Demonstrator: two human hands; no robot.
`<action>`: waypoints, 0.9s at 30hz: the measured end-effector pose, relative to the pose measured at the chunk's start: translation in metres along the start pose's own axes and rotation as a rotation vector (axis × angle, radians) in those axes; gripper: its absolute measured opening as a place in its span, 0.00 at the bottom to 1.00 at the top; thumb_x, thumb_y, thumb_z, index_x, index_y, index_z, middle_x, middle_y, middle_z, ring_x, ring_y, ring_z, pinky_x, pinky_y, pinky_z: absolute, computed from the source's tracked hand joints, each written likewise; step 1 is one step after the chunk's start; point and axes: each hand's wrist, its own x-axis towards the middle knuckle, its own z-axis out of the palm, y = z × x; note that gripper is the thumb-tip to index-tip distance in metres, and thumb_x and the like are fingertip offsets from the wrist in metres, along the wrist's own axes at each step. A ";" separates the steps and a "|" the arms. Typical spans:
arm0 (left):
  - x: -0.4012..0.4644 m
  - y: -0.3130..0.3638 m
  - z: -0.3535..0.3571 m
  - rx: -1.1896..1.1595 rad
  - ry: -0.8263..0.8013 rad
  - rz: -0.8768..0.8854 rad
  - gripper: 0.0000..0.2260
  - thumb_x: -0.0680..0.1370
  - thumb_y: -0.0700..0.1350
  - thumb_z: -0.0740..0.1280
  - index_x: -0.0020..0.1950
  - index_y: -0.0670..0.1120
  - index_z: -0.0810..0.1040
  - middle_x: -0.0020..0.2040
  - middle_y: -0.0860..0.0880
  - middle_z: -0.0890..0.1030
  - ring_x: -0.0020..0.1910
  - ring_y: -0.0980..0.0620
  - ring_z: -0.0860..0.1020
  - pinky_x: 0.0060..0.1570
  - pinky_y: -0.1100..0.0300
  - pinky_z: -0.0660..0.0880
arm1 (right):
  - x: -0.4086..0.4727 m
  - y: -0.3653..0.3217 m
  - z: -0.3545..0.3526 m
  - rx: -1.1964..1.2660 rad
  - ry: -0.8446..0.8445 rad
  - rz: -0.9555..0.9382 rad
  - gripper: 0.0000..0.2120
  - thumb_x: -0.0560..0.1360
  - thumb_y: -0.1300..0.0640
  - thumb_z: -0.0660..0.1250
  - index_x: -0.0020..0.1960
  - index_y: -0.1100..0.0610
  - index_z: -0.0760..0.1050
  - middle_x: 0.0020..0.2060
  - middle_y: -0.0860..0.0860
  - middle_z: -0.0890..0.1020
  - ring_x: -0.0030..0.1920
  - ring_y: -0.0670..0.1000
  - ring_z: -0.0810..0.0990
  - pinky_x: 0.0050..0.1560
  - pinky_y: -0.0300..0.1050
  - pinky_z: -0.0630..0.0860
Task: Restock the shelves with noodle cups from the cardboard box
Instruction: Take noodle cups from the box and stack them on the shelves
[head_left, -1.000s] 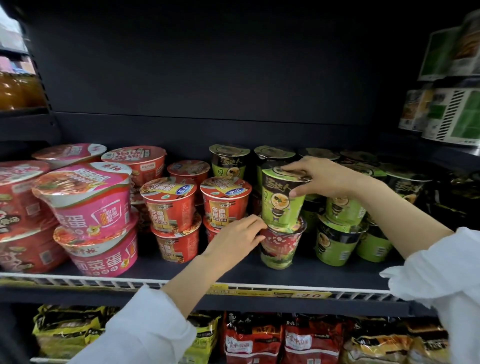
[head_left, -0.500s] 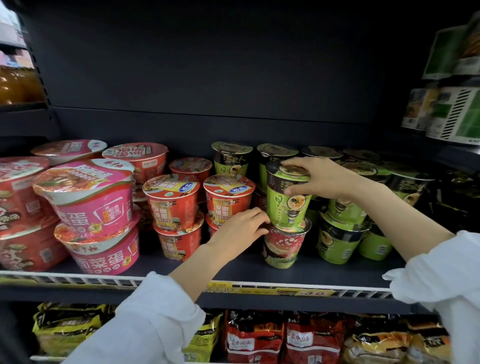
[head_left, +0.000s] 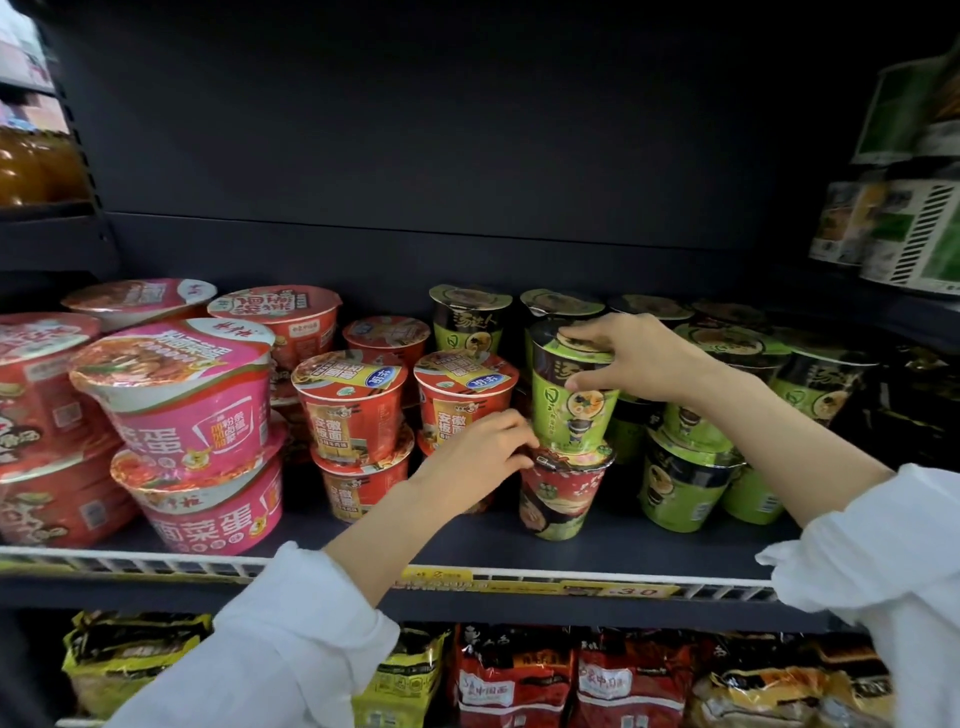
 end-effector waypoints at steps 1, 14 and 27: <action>0.000 -0.002 -0.001 0.011 -0.022 -0.006 0.14 0.80 0.46 0.62 0.64 0.44 0.76 0.62 0.49 0.74 0.63 0.52 0.72 0.63 0.57 0.69 | -0.001 0.001 -0.001 0.001 0.003 0.004 0.33 0.70 0.47 0.72 0.72 0.52 0.66 0.70 0.49 0.71 0.71 0.50 0.67 0.68 0.43 0.64; 0.005 0.037 0.007 0.319 0.114 0.153 0.14 0.57 0.49 0.82 0.32 0.44 0.80 0.31 0.50 0.78 0.32 0.52 0.79 0.25 0.64 0.73 | -0.004 -0.008 0.000 -0.004 0.054 -0.003 0.34 0.70 0.46 0.72 0.72 0.51 0.66 0.70 0.50 0.71 0.71 0.50 0.67 0.68 0.40 0.62; 0.006 0.030 0.012 0.357 0.113 -0.018 0.18 0.55 0.46 0.82 0.40 0.45 0.82 0.36 0.49 0.80 0.35 0.50 0.80 0.30 0.59 0.75 | -0.001 0.000 0.007 0.088 0.022 0.027 0.29 0.70 0.53 0.74 0.68 0.52 0.68 0.63 0.52 0.74 0.63 0.52 0.71 0.60 0.43 0.67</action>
